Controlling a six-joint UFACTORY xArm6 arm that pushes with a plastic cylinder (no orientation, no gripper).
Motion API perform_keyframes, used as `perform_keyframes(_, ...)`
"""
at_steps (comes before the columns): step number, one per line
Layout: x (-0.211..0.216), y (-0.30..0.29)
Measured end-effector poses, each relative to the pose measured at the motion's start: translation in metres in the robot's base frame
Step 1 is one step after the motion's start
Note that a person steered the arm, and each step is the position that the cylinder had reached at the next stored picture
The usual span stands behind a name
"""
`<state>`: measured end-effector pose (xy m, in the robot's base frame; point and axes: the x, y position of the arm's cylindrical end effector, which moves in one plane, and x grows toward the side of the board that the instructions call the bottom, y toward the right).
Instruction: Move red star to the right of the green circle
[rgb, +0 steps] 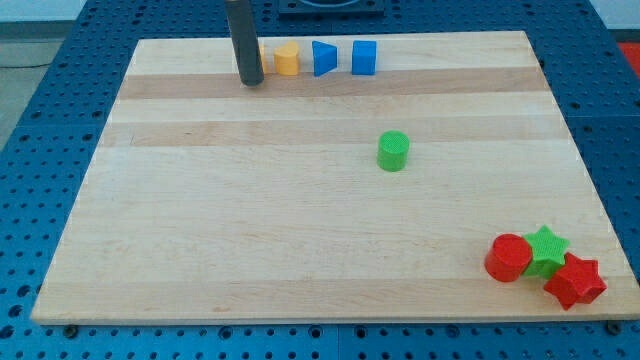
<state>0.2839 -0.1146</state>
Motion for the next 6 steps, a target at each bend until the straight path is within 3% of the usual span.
perform_keyframes(4,-0.003,-0.001)
perform_keyframes(5,0.004,-0.002)
perform_keyframes(6,0.042,0.015)
